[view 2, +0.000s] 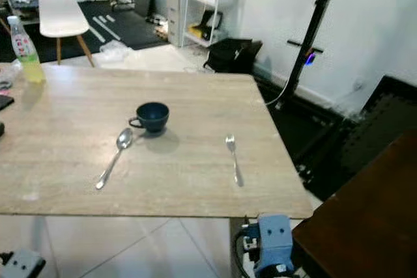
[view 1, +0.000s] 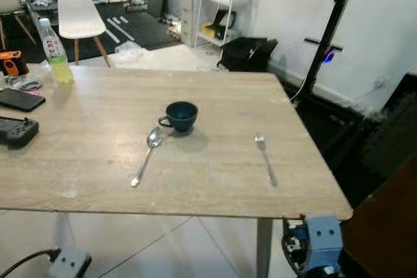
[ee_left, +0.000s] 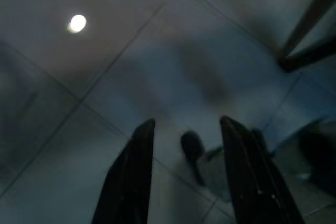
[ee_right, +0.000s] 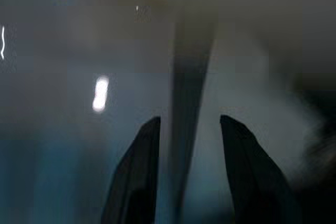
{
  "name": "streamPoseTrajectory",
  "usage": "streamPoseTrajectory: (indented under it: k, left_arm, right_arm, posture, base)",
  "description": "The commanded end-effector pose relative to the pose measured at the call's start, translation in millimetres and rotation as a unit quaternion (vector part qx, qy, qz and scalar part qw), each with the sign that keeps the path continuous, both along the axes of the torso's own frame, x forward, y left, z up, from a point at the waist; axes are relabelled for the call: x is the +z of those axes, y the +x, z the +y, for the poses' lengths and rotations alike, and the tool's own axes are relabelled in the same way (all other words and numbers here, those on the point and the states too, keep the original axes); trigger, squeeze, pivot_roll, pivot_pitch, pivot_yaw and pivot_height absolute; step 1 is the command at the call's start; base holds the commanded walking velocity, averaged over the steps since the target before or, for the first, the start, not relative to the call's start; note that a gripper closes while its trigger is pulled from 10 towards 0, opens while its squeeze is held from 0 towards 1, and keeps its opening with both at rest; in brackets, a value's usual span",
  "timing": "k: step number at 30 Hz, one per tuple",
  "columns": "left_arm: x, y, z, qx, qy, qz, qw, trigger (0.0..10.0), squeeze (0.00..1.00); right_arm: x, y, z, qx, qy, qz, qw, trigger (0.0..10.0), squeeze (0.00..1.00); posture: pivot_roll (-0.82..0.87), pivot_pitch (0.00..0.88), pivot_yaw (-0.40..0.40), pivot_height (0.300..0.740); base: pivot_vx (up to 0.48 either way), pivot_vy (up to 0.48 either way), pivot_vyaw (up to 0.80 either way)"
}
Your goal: Setting the table
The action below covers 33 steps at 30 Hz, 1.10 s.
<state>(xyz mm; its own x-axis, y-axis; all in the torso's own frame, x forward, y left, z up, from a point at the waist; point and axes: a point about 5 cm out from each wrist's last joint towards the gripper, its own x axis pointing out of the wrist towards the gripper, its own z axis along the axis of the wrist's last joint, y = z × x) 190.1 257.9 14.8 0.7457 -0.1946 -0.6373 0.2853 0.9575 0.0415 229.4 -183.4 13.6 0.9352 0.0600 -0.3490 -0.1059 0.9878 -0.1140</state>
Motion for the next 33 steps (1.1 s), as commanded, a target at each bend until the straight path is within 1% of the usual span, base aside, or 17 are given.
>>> streamPoseTrajectory:
  k: [1,2,4,5,7,9,12,13,16,18,20,21,22,24,28,30,33]
  left_arm:
    - [-13,-9.4,2.4,0.007,0.014,0.025,1.0,10.0,0.0]
    - [-25,-12.6,-0.5,0.013,0.011,0.045,0.999,10.0,0.0]
    - [-30,-14.6,-2.2,0.012,0.018,0.054,0.998,10.0,0.0]
    - [-34,-16.0,-3.6,0.013,0.023,0.058,0.998,10.0,0.0]
    - [-38,-16.5,-5.8,0.014,0.025,0.055,0.998,10.0,0.0]
    - [-38,-16.3,-6.4,0.014,0.023,0.053,0.998,10.0,0.0]
    - [-49,-17.2,-7.2,0.003,0.047,0.059,0.997,10.0,0.0]
    - [-49,-17.2,-7.2,0.003,0.047,0.059,0.997,10.0,0.0]
    - [-61,-18.5,-5.0,0.019,0.067,0.062,0.996,10.0,0.0]
    - [-70,-19.5,-3.6,0.094,0.033,0.076,0.992,10.0,0.0]
    - [-72,-19.6,-4.0,0.108,0.026,0.08,0.991,10.0,0.0]
    - [-79,-20.2,-13.0,0.123,0.001,0.101,0.987,10.0,0.0]
    - [-79,-20.2,-13.0,0.123,0.001,0.101,0.987,10.0,0.0]
    - [-86,-21.0,-31.2,0.084,-0.021,0.124,0.989,10.0,0.0]
    - [-88,-23.0,-34.6,0.077,-0.017,0.13,0.988,10.0,0.0]
    - [-93,-26.5,-35.5,0.037,0.03,0.136,0.99,10.0,0.0]
    - [-97,-29.8,-40.6,0.01,0.026,0.154,0.988,10.0,0.0]
  right_arm:
    - [-37,-26.0,3.2,0.009,0.001,0.101,0.995,10.0,0.0]
    - [-49,-30.8,1.9,0.013,-0.009,0.136,0.991,10.0,0.0]
    - [-52,-33.0,-1.2,0.002,-0.013,0.142,0.99,10.0,0.0]
    - [-48,-31.0,-7.1,-0.025,-0.02,0.111,0.993,10.0,0.0]
    - [-31,-23.3,-16.0,-0.081,0.028,0.048,0.995,10.0,0.0]
    - [-26,-21.3,-18.2,-0.091,0.039,0.033,0.995,10.0,0.0]
    - [-43,-26.4,-16.6,-0.051,0.004,0.101,0.994,10.0,0.0]
    - [-43,-26.4,-16.6,-0.051,0.004,0.101,0.994,10.0,0.0]
    - [-73,-47.3,-7.1,-0.014,0.013,0.187,0.982,10.0,0.0]
    - [-93,-67.0,2.6,-0.007,0.008,0.254,0.967,10.0,0.0]
    - [-96,-69.7,4.2,-0.004,0.001,0.261,0.965,10.0,0.0]
    - [-104,-78.6,9.4,-0.009,0.003,0.294,0.956,10.0,0.0]
    - [-104,-78.6,9.4,-0.009,0.003,0.294,0.956,10.0,0.0]
    - [-109,-85.7,7.0,-0.032,-0.003,0.324,0.946,10.0,0.0]
    - [-110,-86.7,3.0,-0.038,-0.007,0.328,0.944,10.0,0.0]
    - [-111,-89.0,1.7,-0.018,-0.006,0.335,0.942,10.0,0.0]
    - [-111,-88.8,1.3,-0.017,-0.004,0.333,0.943,10.0,0.0]
  posture:
    - [0.06,0.059,0.019,0.74]
    - [0.06,0.057,0.014,0.74]
    - [0.06,0.056,0.009,0.74]
    - [0.06,0.057,0.007,0.74]
    - [0.06,0.058,0.012,0.74]
    - [0.06,0.058,0.012,0.74]
    - [0.03,0.052,0.017,0.74]
    - [0.03,0.052,0.017,0.74]
    - [0.03,0.049,0.008,0.74]
    - [0.02,0.048,-0.01,0.74]
    - [0.02,0.048,-0.01,0.74]
    - [0.03,0.044,-0.034,0.74]
    - [0.03,0.044,-0.034,0.74]
    - [0.02,0.042,-0.038,0.74]
    - [0.02,0.041,-0.039,0.74]
    - [0.01,0.039,-0.046,0.74]
    - [0.0,0.042,-0.046,0.74]
  base:
    - [0.0,0.0,0.0]
    - [0.0,0.0,0.0]
    - [0.0,0.0,0.0]
    - [0.0,0.0,0.0]
    - [0.0,0.0,0.0]
    - [0.0,0.0,0.0]
    - [0.0,0.0,0.0]
    - [0.0,0.0,0.0]
    - [0.0,0.0,0.0]
    - [0.0,0.0,0.0]
    - [0.0,0.0,0.0]
    - [0.0,0.0,0.0]
    - [0.0,0.0,0.0]
    - [0.0,0.0,0.0]
    - [0.0,0.0,0.0]
    - [0.0,0.0,0.0]
    - [0.0,0.0,0.0]
